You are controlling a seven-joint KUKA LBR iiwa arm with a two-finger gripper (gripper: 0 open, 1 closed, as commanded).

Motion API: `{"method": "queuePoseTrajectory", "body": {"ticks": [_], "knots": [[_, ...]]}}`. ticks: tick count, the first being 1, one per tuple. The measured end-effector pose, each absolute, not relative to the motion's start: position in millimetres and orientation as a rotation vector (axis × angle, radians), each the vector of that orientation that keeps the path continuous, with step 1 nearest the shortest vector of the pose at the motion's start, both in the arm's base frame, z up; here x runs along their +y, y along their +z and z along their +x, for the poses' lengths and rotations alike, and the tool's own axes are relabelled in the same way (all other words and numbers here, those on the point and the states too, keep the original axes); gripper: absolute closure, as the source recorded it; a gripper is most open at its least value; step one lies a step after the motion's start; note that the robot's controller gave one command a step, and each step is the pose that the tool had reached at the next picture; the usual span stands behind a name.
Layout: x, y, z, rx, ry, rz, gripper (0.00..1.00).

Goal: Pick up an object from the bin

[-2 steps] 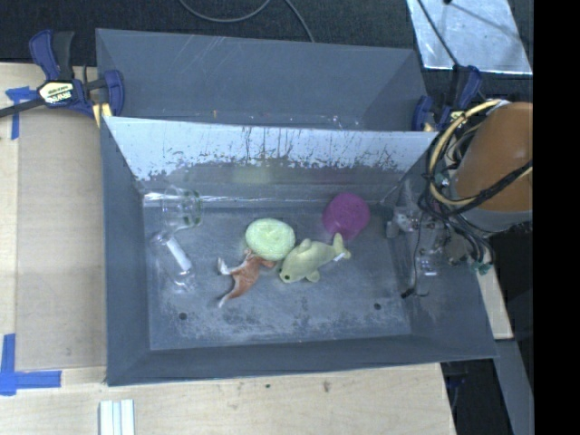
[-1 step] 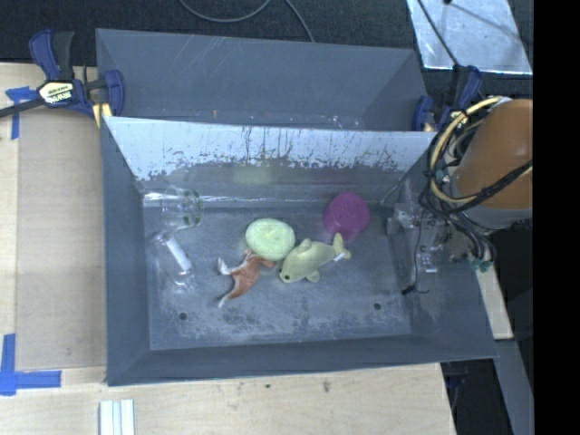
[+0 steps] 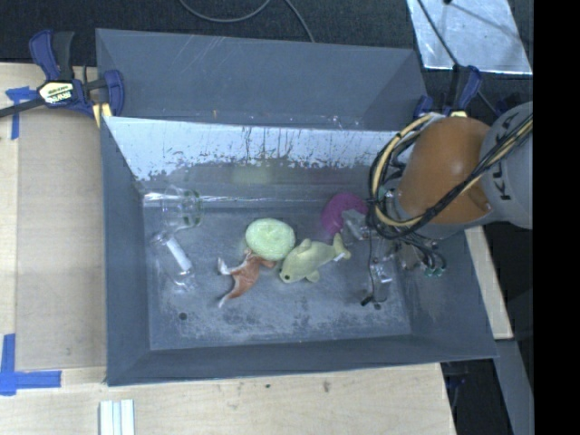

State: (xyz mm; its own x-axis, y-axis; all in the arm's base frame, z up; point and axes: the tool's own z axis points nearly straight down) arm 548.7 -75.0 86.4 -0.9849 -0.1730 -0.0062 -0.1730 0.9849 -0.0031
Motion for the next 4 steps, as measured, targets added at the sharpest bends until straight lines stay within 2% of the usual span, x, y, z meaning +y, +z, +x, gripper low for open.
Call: {"method": "queuePoseTrajectory", "body": {"ticks": [1,2,3,4], "knots": [[-57,117,554.7,3.135,0.000,-0.177,0.00],[-5,106,572.7,3.122,-0.001,-0.286,0.00],[37,70,577.6,3.126,0.000,-0.288,0.00],[58,71,571.9,3.131,0.000,-0.228,1.00]]}}
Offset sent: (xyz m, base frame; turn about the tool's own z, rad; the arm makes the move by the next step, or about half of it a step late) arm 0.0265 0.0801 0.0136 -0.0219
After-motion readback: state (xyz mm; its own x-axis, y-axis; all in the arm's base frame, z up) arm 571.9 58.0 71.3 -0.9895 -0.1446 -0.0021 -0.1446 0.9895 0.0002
